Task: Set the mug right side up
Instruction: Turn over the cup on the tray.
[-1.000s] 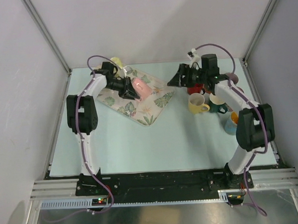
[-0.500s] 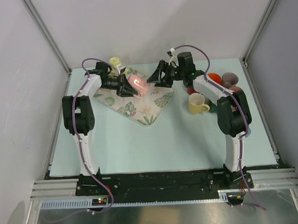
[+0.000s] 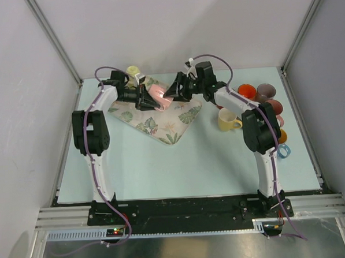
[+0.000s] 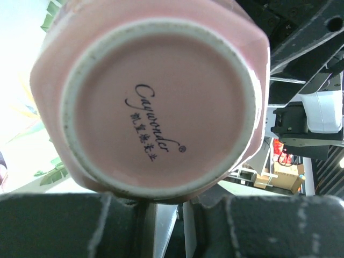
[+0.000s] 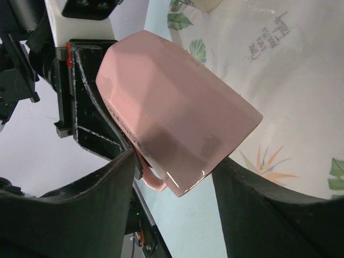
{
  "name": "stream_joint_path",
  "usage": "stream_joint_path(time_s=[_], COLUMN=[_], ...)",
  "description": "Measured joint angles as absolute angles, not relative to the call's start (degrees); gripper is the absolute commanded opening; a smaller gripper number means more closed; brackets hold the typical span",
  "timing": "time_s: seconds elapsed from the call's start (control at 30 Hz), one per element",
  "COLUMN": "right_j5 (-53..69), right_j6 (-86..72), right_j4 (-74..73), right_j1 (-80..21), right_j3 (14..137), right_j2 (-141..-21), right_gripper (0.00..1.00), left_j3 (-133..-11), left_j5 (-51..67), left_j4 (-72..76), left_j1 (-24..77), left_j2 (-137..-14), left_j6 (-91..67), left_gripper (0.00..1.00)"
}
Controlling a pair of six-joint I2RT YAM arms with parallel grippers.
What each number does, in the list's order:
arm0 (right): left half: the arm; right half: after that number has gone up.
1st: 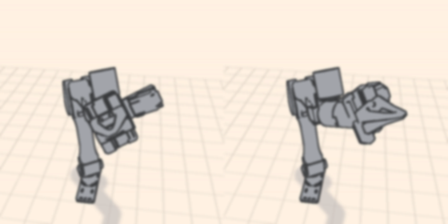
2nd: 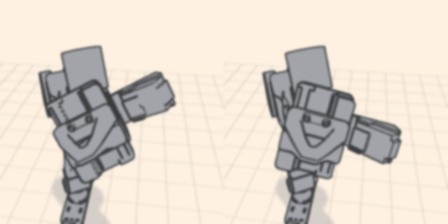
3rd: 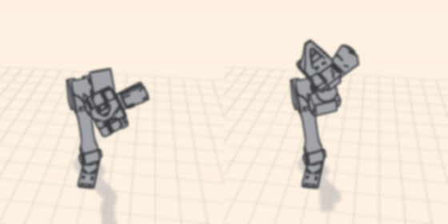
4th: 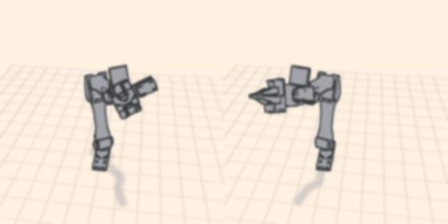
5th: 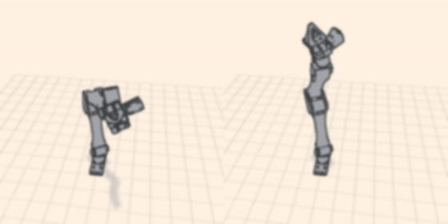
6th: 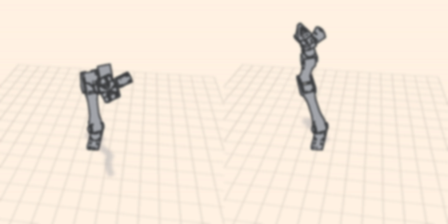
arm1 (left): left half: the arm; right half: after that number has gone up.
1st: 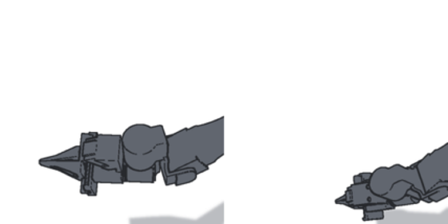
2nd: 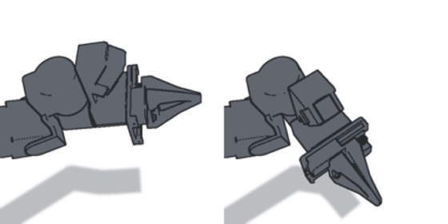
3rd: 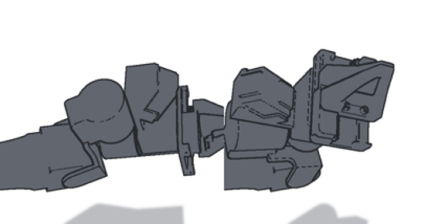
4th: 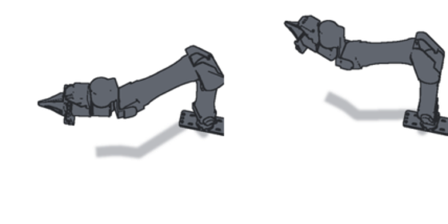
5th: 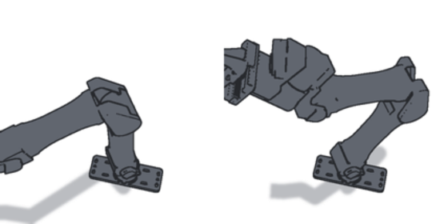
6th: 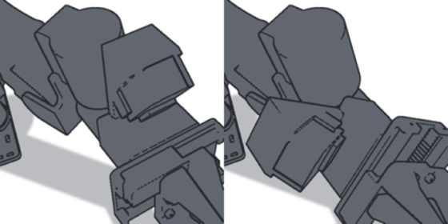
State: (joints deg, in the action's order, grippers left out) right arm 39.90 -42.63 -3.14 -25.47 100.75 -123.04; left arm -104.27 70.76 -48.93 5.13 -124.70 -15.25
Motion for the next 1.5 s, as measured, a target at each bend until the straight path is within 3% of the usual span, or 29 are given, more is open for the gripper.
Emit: stream_joint_path(time_s=[0.13,0.37,0.43,0.53,0.87,1.2,1.5], right_j5=[39.27,41.19,42.39,45.69,45.41,44.84,41.39], right_j6=[-42.98,-43.64,-43.77,-43.64,-33.34,-14.83,23.49], right_j4=[-2.79,1.52,2.63,6.37,7.92,-5.02,-31.73], right_j1=[-25.93,-25.80,-25.69,-25.76,-25.76,-23.75,-23.90], right_j3=[100.75,101.21,101.51,102.32,103.11,102.21,89.47], right_j2=[-123.42,-123.42,-123.42,-123.42,-123.46,-121.60,-100.92], right_gripper=[0.44,0.28,0.10,0.01,0.00,0.00,0.00], left_j3=[-104.27,-104.27,-104.33,-104.40,-104.01,-97.49,-95.98], left_j5=[70.67,72.03,72.62,73.30,75.92,73.23,66.96], left_j4=[-48.49,-46.11,-45.67,-45.39,-47.20,-47.51,-47.64], left_j1=[5.21,4.67,4.56,4.69,7.05,5.30,4.05], left_j2=[-124.68,-124.73,-124.81,-125.23,-125.51,-120.29,-111.79], left_j6=[-15.68,-17.10,-17.47,-17.96,-18.50,-18.31,-17.32], left_gripper=[0.17,0.21,0.28,0.43,0.74,0.77,0.76])
